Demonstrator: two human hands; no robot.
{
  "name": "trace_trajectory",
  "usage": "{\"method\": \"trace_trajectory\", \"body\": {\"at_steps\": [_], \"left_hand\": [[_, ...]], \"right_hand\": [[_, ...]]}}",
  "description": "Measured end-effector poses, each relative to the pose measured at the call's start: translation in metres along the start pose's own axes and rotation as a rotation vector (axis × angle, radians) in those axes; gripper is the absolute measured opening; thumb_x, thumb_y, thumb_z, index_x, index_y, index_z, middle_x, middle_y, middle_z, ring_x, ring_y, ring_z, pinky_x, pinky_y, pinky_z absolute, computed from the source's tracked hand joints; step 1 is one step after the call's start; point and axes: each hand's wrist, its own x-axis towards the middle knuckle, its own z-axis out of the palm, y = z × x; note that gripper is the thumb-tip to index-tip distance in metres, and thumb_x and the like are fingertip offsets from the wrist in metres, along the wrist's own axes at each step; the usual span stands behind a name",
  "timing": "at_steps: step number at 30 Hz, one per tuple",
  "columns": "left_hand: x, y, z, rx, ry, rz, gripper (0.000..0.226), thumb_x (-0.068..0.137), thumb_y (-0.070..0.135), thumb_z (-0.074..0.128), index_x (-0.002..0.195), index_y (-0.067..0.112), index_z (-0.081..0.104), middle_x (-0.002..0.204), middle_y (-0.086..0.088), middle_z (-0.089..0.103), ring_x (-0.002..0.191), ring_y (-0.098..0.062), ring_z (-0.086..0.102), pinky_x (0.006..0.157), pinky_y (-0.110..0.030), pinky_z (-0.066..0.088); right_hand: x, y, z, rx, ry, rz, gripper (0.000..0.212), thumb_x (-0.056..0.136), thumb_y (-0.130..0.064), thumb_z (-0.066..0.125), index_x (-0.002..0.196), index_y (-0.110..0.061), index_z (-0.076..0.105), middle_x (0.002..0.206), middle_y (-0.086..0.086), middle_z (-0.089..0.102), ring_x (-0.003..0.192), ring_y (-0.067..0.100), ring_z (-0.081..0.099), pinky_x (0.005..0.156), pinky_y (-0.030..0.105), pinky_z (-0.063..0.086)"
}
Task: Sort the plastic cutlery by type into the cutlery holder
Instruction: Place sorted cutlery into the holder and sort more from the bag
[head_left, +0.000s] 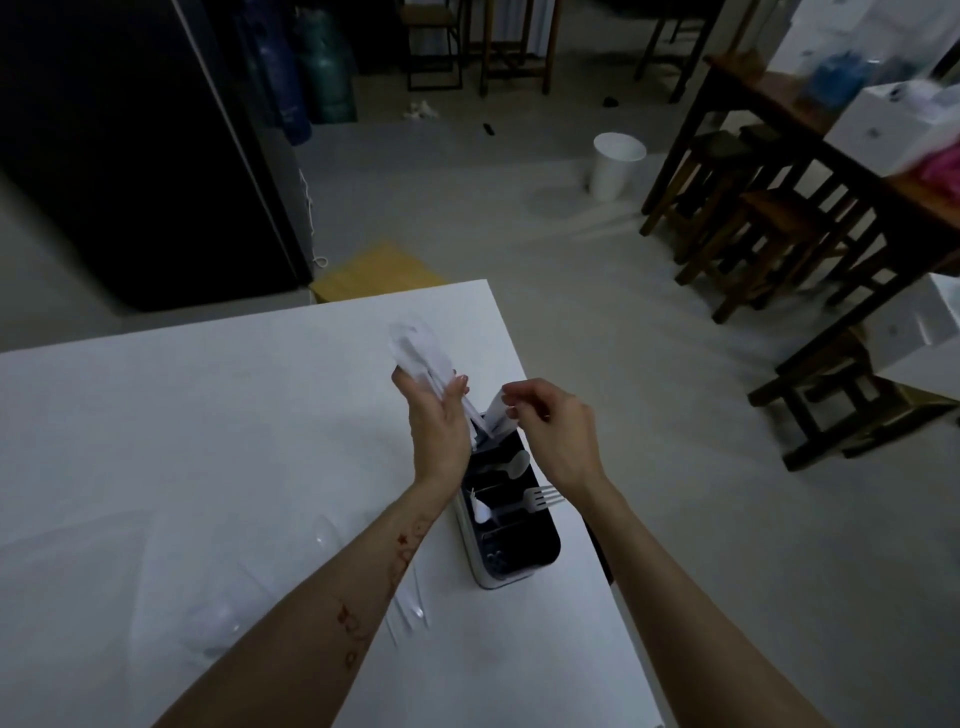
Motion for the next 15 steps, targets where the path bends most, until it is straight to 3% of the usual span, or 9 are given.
{"method": "trace_trajectory", "body": {"at_steps": [2,5,8,10,13,15], "left_hand": [[-0.001,0.0,0.002,0.011,-0.029,0.027,0.042,0.097,0.023,0.049,0.127,0.012,0.022,0.108,-0.009,0.063,0.096,-0.018,0.063,0.071,-0.008,0.048],[0.0,0.004,0.008,0.014,-0.049,0.047,0.043,0.098,0.023,0.048,0.129,0.011,0.022,0.109,-0.008,0.062,0.098,-0.017,0.063,0.075,-0.011,0.051],[0.006,0.005,0.016,0.016,-0.077,0.07,0.047,0.098,0.025,0.048,0.132,0.013,0.019,0.117,-0.011,0.059,0.101,-0.017,0.062,0.073,-0.003,0.046],[0.007,0.001,0.016,0.033,-0.135,0.099,0.045,0.097,0.026,0.048,0.131,0.017,0.02,0.125,-0.013,0.054,0.108,-0.02,0.059,0.08,-0.008,0.049],[0.003,-0.01,0.006,0.111,-0.219,0.117,0.046,0.097,0.027,0.049,0.132,0.028,0.019,0.134,-0.009,0.046,0.116,-0.022,0.053,0.091,-0.027,0.052],[0.001,-0.017,-0.004,0.151,-0.257,0.101,0.047,0.097,0.027,0.049,0.132,0.024,0.019,0.133,-0.009,0.048,0.112,-0.023,0.055,0.086,-0.026,0.053]], "right_hand": [[-0.002,0.001,0.0,0.051,0.01,0.007,0.026,0.093,-0.004,0.051,0.102,-0.016,0.072,0.094,-0.008,0.074,0.083,0.001,0.07,0.08,0.018,0.053],[-0.004,0.004,-0.001,0.087,0.02,0.012,0.026,0.092,-0.003,0.051,0.103,-0.015,0.072,0.093,-0.007,0.074,0.083,0.006,0.071,0.085,0.03,0.057],[-0.006,0.006,-0.001,0.112,0.023,0.014,0.026,0.092,-0.003,0.051,0.103,-0.015,0.072,0.093,-0.005,0.075,0.081,0.007,0.072,0.084,0.036,0.058],[-0.008,0.006,-0.001,0.122,0.036,0.017,0.027,0.092,-0.002,0.051,0.103,-0.014,0.072,0.093,-0.005,0.074,0.08,0.006,0.072,0.084,0.037,0.059],[-0.012,0.006,-0.002,0.134,0.059,0.032,0.028,0.091,-0.002,0.05,0.102,-0.015,0.072,0.091,-0.006,0.074,0.081,0.006,0.071,0.083,0.037,0.058],[-0.014,0.005,-0.002,0.157,0.085,0.042,0.028,0.09,-0.002,0.049,0.099,-0.016,0.071,0.088,-0.006,0.074,0.081,0.009,0.071,0.081,0.039,0.058]]}}
